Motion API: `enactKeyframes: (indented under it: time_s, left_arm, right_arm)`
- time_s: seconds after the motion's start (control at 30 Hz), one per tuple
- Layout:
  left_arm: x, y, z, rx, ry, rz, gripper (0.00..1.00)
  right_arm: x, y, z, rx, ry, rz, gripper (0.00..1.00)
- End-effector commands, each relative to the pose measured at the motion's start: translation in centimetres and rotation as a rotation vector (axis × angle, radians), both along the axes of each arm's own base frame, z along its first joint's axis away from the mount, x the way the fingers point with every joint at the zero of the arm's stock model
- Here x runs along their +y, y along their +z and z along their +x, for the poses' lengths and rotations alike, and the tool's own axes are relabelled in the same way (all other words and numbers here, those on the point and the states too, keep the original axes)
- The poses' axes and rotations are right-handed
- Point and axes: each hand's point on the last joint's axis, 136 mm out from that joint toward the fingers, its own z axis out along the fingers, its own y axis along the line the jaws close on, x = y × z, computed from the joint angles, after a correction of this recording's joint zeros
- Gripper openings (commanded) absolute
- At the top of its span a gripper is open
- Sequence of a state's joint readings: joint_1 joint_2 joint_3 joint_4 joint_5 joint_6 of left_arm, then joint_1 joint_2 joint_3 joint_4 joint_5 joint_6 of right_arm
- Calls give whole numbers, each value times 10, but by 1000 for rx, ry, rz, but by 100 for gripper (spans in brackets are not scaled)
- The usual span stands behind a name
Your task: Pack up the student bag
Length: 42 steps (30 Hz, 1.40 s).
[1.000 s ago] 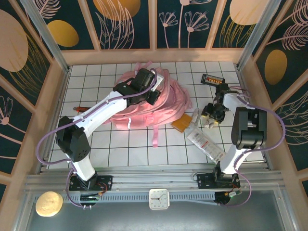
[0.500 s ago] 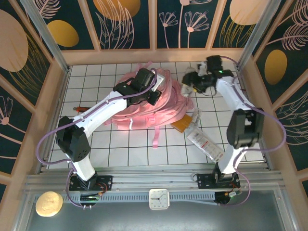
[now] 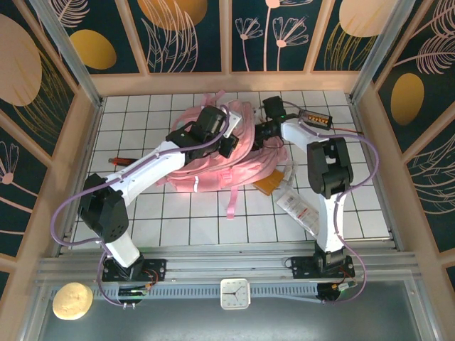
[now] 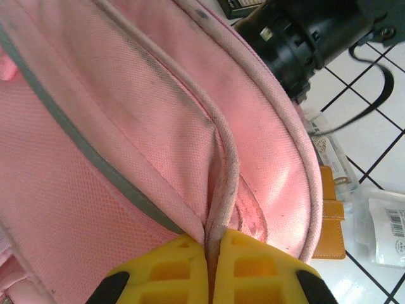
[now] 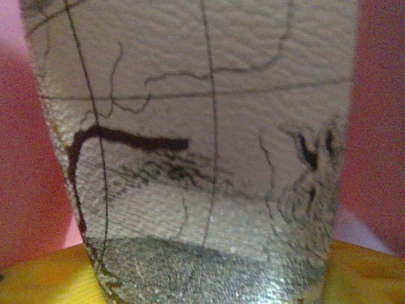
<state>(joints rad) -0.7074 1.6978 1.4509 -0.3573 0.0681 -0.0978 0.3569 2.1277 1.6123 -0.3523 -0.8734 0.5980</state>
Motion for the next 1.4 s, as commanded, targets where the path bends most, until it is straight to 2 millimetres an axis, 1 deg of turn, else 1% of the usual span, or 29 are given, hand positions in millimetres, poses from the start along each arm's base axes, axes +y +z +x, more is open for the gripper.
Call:
enactKeyframes:
  time_s: [0.0, 0.07, 0.2, 0.3, 0.43, 0.53, 0.57, 0.6, 0.67, 0.7, 0.73, 0.8, 0.87, 0.9, 1.03, 1.1, 1.17, 1.23, 1.37]
  left_arm:
    - [-7, 56, 6, -167, -21, -127, 0]
    - [-4, 52, 6, -169, -14, -124, 0]
    - [4, 41, 6, -159, -5, -114, 0]
    - [11, 33, 4, -151, 6, -103, 0]
    - [20, 21, 2, -137, 18, -89, 0]
    - [25, 14, 3, -135, 31, -67, 0]
    - [27, 13, 4, -136, 34, -58, 0]
    - [28, 12, 4, -140, 38, -50, 0]
    - [30, 11, 6, -147, 43, -43, 0]
    - [30, 12, 8, -153, 42, -42, 0]
    - [30, 13, 9, -158, 39, -44, 0]
    - [29, 16, 10, -171, 33, -49, 0]
    - [29, 17, 11, -181, 29, -49, 0]
    - [30, 17, 12, -184, 30, -47, 0]
    - [31, 16, 9, -180, 24, -50, 0]
    - [31, 15, 6, -179, 18, -53, 0]
    - [32, 15, 4, -178, 16, -56, 0]
    - [33, 14, 2, -174, 12, -56, 0]
    - [36, 12, -1, -171, 12, -58, 0]
  right_arm:
    - [7, 33, -11, -67, 88, 63, 99]
    - [-10, 32, -11, -70, 53, 27, 99]
    - [-48, 41, -5, -90, -41, -39, 99]
    - [-72, 52, 1, -124, -113, -66, 99]
    - [-99, 76, 5, -193, -199, -55, 99]
    - [-122, 92, -3, -275, -244, -162, 99]
    - [-134, 92, -10, -298, -257, -253, 99]
    - [-148, 85, -21, -300, -261, -367, 99]
    - [-172, 60, -52, -239, -222, -599, 99]
    - [-184, 41, -75, -166, -182, -727, 99]
    - [-192, 23, -98, -96, -131, -830, 99]
    - [-197, -1, -137, -18, -60, -956, 99]
    - [-199, -13, -163, 25, -55, -992, 99]
    - [-202, -17, -173, 44, -64, -1013, 99]
    - [-205, -29, -203, 93, -32, -1081, 99]
    - [-206, -41, -214, 117, 5, -1101, 99]
    - [-210, -55, -221, 139, 31, -1117, 99]
    - [-213, -69, -225, 150, 57, -1133, 99]
    - [-213, -84, -217, 156, 95, -1188, 99]
